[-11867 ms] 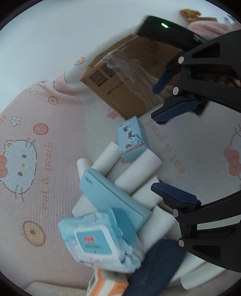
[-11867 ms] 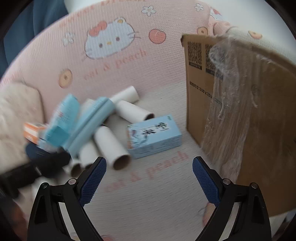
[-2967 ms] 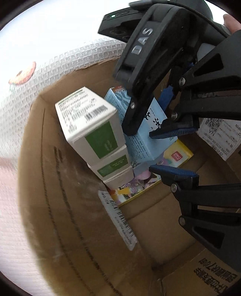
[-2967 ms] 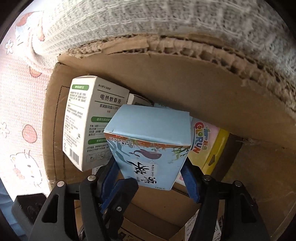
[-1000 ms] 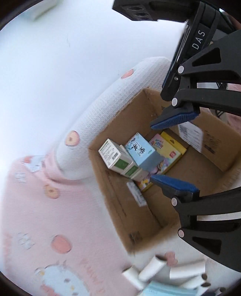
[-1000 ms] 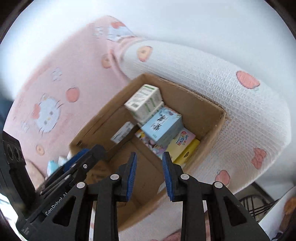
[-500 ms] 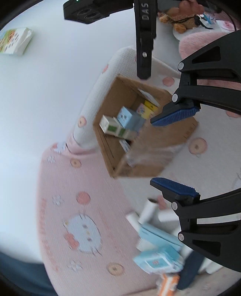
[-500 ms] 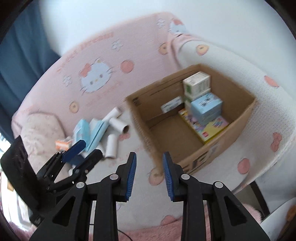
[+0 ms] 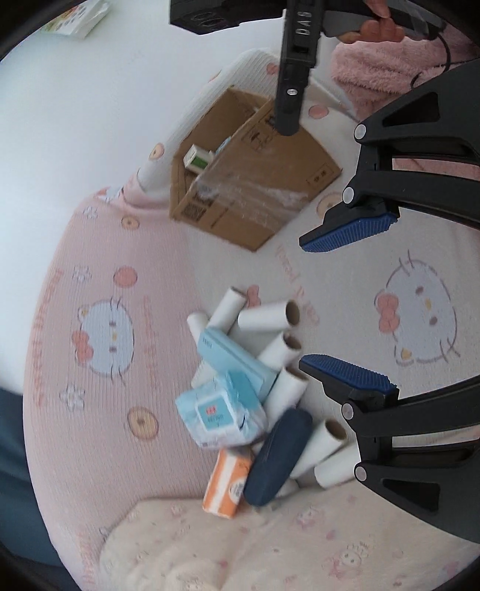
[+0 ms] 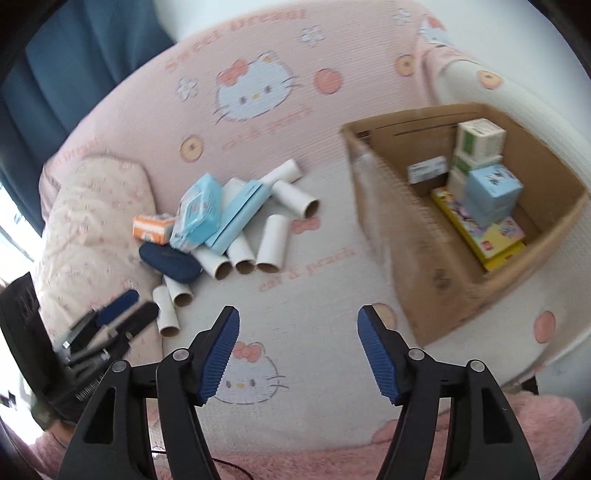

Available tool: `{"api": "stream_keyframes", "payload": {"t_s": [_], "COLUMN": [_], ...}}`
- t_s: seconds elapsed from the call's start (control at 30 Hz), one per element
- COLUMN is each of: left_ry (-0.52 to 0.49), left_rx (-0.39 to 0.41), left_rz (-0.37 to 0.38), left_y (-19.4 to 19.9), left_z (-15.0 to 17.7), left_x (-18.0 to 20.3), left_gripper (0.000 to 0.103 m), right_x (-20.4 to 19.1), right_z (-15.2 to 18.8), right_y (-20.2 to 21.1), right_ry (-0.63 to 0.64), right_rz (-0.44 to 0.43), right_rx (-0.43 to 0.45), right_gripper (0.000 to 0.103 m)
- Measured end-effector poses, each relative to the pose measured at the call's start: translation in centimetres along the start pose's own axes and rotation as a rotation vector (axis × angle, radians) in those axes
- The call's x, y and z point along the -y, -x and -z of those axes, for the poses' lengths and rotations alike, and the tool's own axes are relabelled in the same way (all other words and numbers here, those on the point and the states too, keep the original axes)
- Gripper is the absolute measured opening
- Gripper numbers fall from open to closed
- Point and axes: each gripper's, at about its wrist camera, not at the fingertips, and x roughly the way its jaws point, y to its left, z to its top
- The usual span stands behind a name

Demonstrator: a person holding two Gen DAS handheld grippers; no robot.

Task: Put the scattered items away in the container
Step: 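Withdraw the right tool from the cardboard box back toward the scattered items, then reach the right tool to the blue baby-wipes pack and close on it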

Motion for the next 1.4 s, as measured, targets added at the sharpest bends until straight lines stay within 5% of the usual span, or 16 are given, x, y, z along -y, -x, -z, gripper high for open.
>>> {"api": "stream_keyframes", "payload": {"t_s": [0.27, 0.43, 0.57, 0.73, 1.1, 1.4], "left_ry": [0.263, 0.284, 0.339, 0.496, 0.613, 0.656], "left_rx": [-0.015, 0.018, 0.02, 0.038, -0.035, -0.044], "left_rz": [0.034, -0.002, -0.049, -0.016, -0.035, 0.024], "left_y": [-2.8, -4.5, -6.9, -9.6, -14.4, -16.6], "left_z": [-0.9, -1.9, -2.7, -3.5, -3.2, -3.6], "left_x": [-6.9, -9.3, -11.5, -14.8, -18.4, -19.0], "left_gripper": [0.062, 0.062, 0.062, 0.062, 0.058, 0.039], "right_x": [-6.0, -7.4, -8.1, -8.0, -8.6, -9.8], "right_z": [-0.4, -2.2, -4.0, -6.5, -11.0, -11.2], "right_y": [-4.1, -6.6, -8.9, -12.2, -21.0, -25.7], "right_ry": [0.218, 0.243, 0.221, 0.133, -0.065, -0.09], "right_rz": [0.013, -0.023, -0.082, -0.169, -0.289, -0.315], "right_rx": [0.013, 0.033, 0.051, 0.09, 0.041, -0.048], "right_gripper": [0.07, 0.07, 0.07, 0.07, 0.069, 0.018]}}
